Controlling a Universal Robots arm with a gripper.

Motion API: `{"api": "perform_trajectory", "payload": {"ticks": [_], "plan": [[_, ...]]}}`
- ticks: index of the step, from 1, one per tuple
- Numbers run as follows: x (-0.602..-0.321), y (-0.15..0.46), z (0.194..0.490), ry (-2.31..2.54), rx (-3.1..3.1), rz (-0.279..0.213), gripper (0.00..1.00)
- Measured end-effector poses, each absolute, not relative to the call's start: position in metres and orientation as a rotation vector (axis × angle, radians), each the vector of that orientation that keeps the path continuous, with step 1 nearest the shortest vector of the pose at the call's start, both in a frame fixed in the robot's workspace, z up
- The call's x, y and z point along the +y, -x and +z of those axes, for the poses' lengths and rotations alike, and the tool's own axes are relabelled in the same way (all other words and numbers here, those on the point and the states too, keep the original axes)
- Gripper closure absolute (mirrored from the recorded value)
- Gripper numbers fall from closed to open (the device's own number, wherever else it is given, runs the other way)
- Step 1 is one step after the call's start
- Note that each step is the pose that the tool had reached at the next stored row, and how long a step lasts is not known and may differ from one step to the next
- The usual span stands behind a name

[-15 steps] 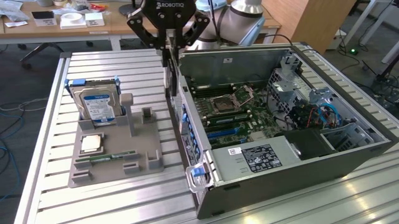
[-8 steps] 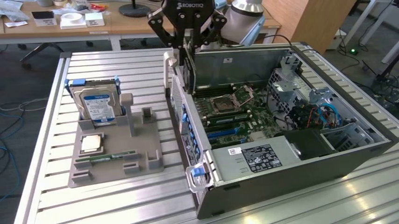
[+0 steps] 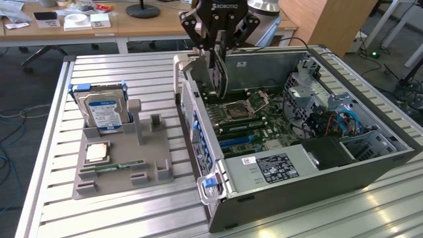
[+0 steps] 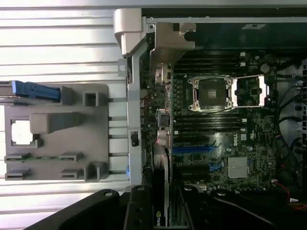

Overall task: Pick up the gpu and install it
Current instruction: 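Pick up the gpu and move the gpu toward the slot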

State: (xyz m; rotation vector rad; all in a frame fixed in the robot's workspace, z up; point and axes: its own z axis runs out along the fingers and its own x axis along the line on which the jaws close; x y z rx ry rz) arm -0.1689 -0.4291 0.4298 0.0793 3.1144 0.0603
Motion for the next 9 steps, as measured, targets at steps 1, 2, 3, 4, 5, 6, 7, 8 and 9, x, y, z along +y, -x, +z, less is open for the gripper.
{"api": "perform_trajectory", "payload": {"ticks": [1, 2, 3, 4, 5, 6, 7, 8, 9], "plan": [[-0.429, 0.164, 0.430, -0.080, 3.114, 0.060, 0.74], [-0.429, 0.160, 0.430, -0.080, 3.114, 0.060, 0.74], [-0.429, 0.155, 0.429, -0.079, 3.114, 0.060, 0.74], [-0.429, 0.151, 0.429, -0.079, 3.114, 0.060, 0.74], [-0.429, 0.146, 0.429, -0.080, 3.114, 0.060, 0.74], [-0.428, 0.142, 0.429, -0.080, 3.114, 0.060, 0.74], [-0.428, 0.137, 0.429, -0.079, 3.114, 0.060, 0.74], [-0.428, 0.133, 0.429, -0.079, 3.114, 0.060, 0.74], [-0.428, 0.128, 0.429, -0.080, 3.114, 0.060, 0.74]]}}
